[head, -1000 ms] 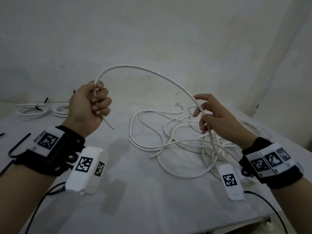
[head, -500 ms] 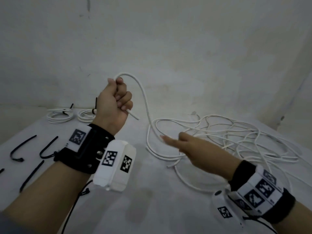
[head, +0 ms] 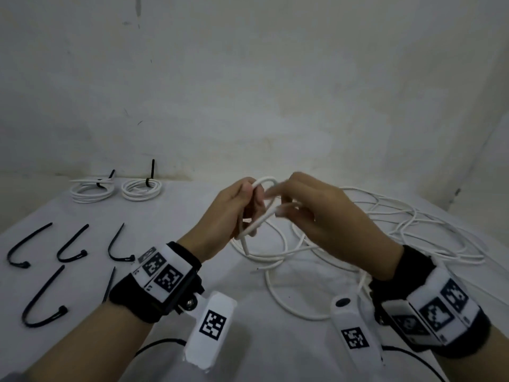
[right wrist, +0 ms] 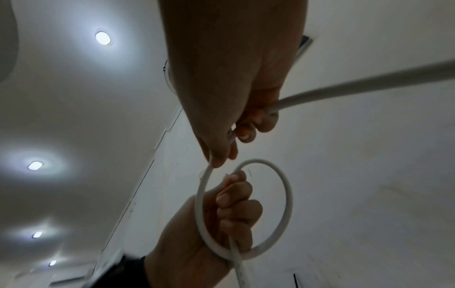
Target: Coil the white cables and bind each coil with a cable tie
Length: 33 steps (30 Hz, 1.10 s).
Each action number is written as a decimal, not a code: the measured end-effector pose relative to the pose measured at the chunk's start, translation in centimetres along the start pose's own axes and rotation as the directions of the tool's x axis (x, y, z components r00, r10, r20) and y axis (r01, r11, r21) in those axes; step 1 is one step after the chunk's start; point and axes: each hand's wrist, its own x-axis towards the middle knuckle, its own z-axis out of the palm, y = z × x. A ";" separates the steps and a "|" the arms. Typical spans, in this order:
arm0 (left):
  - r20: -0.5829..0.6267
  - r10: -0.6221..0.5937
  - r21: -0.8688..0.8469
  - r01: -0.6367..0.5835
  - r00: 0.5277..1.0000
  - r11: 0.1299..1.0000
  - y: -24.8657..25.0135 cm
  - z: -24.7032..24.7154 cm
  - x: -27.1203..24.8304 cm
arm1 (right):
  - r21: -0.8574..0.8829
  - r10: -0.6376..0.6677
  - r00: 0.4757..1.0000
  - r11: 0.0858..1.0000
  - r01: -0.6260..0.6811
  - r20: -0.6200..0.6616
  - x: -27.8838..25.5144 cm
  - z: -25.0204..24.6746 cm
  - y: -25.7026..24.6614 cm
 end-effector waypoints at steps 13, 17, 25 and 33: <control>-0.081 -0.088 -0.396 0.049 0.993 0.917 -1.5 1.4 -0.3 | 0.344 0.428 0.902 0.839 -0.421 0.060 1.9 2.2 2.4; -0.132 -0.122 -0.339 0.071 0.984 0.938 -2.1 1.4 -0.3 | 0.597 0.507 0.821 0.583 -0.551 0.263 1.8 2.8 2.5; -0.109 -0.103 0.024 0.106 0.989 0.994 -2.7 0.1 -0.5 | 0.513 0.559 0.784 0.605 -0.609 0.271 1.7 4.2 3.2; -0.078 -0.228 -0.403 0.178 0.971 0.898 -2.5 -0.7 -0.4 | 0.594 0.458 0.813 0.559 -0.578 0.360 0.9 4.2 3.6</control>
